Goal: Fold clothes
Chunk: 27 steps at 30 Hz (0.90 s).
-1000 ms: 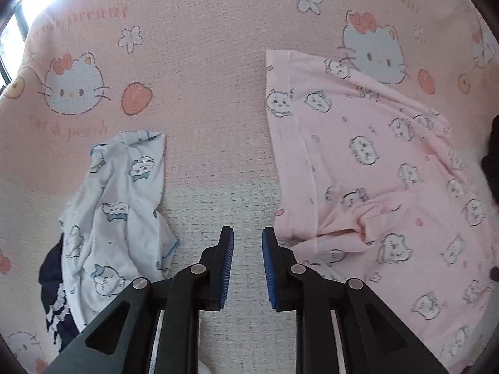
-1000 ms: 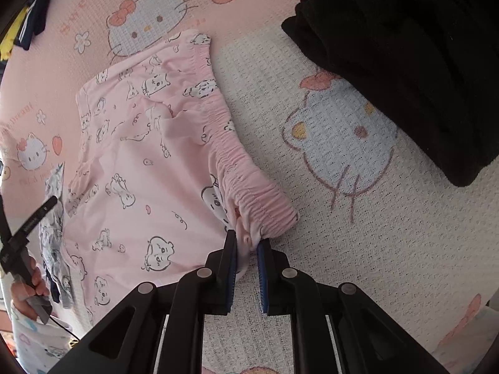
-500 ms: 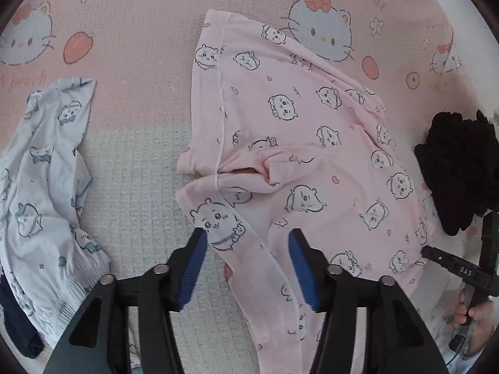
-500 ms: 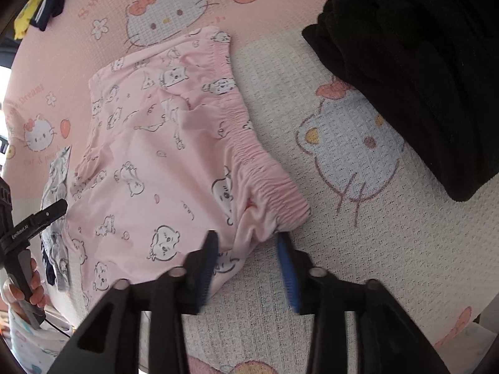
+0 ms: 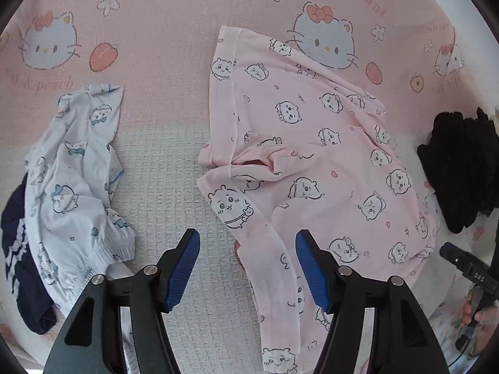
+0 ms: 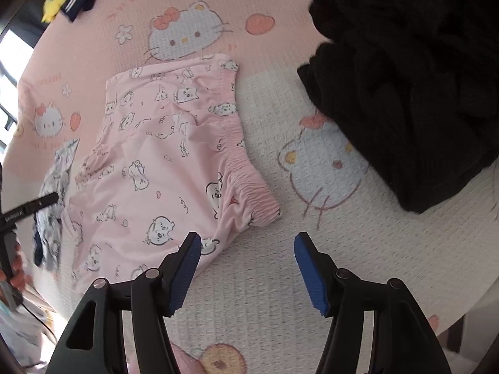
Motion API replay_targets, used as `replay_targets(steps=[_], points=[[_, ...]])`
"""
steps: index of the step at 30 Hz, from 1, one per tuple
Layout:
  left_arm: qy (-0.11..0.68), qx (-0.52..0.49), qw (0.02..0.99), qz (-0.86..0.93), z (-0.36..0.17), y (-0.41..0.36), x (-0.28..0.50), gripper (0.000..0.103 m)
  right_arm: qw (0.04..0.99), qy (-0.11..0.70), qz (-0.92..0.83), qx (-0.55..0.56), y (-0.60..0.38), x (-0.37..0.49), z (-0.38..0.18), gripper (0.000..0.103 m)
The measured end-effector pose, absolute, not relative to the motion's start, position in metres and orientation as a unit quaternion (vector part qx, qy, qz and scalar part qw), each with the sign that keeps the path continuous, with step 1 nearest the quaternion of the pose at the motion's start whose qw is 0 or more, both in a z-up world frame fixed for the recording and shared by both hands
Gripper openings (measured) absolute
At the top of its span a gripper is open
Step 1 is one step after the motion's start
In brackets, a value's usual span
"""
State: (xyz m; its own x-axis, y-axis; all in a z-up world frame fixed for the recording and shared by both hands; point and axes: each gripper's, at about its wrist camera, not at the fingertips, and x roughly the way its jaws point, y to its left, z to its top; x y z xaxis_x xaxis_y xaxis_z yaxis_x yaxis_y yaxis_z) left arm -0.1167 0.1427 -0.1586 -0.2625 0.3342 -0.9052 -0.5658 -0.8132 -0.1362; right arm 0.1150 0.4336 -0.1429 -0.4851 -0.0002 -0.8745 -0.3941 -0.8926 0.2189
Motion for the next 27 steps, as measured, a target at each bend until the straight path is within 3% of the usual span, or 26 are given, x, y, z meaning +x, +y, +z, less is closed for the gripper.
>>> replay_targets(steps=[10,22,27], points=[[0.283,-0.448,0.305,0.791,-0.147,0.168,-0.058,0.061,0.076,-0.106,0.866,-0.483,0.352,0.119,-0.145,0.066],[0.486,-0.330,0.372,0.719,-0.165,0.179,0.029,0.061,0.015,-0.282,0.837,-0.469,0.301,0.127,-0.167,0.066],[0.651,-0.167,0.329,0.663,-0.200,0.180,0.075,0.061,0.015,-0.321,0.824,-0.466,0.292,0.127,-0.174,0.070]])
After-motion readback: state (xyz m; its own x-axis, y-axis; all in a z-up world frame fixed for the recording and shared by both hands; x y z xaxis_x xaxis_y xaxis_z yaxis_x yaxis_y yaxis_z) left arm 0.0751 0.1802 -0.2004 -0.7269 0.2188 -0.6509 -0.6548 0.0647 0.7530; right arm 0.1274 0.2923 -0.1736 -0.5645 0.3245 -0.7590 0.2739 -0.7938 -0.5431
